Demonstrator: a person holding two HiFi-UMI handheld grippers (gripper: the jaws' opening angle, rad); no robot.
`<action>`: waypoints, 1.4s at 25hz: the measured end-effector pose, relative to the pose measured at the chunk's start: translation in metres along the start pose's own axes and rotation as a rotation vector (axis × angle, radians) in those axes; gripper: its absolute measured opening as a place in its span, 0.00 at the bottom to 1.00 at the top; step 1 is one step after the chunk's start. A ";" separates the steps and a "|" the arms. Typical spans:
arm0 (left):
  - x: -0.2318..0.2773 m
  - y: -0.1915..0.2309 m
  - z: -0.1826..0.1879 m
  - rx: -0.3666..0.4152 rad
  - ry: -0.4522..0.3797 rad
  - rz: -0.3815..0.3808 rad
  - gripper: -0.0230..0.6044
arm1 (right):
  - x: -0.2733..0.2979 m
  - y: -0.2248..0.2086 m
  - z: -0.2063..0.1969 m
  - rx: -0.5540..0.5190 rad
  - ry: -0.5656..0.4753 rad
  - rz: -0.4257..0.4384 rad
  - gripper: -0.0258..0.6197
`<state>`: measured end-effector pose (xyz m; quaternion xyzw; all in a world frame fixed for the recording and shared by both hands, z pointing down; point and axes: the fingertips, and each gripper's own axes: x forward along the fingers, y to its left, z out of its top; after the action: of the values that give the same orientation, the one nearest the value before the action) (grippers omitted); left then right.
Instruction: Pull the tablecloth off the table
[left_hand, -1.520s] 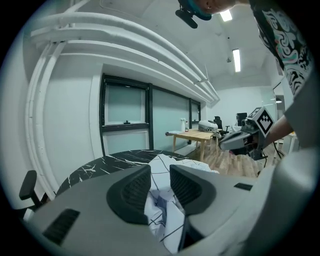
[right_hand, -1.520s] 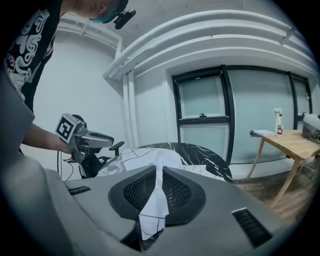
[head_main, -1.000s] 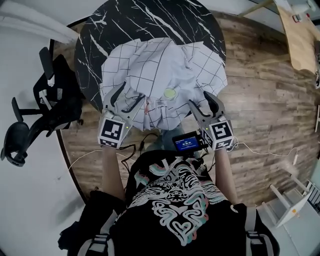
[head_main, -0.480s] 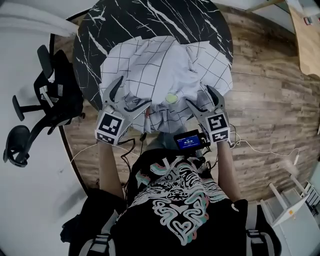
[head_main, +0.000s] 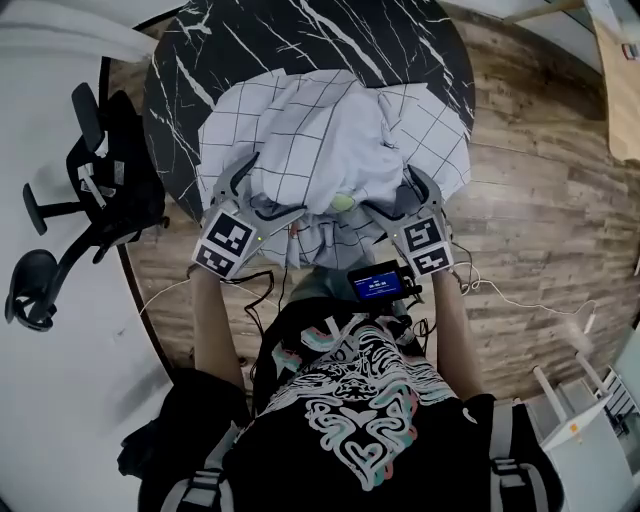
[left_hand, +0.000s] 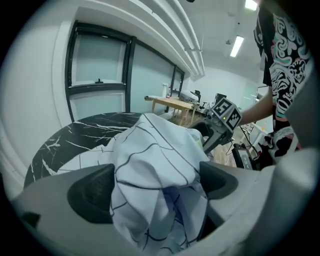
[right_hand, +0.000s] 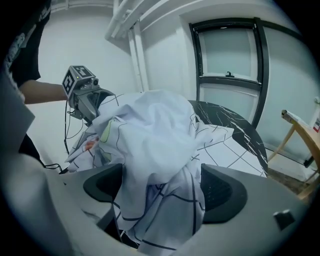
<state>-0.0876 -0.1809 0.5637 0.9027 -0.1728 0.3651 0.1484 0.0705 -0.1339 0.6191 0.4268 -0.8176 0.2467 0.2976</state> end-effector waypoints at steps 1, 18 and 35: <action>0.005 -0.001 -0.004 0.002 0.017 -0.013 0.88 | 0.003 0.000 -0.001 0.001 0.005 0.004 0.77; 0.062 -0.014 -0.021 0.006 0.065 -0.083 0.86 | 0.031 0.002 -0.014 -0.003 0.087 0.085 0.76; 0.092 -0.022 -0.028 -0.092 0.050 -0.108 0.84 | 0.057 0.020 -0.017 -0.094 0.200 0.053 0.61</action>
<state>-0.0336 -0.1687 0.6453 0.8935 -0.1369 0.3706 0.2134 0.0324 -0.1443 0.6675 0.3637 -0.8054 0.2574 0.3909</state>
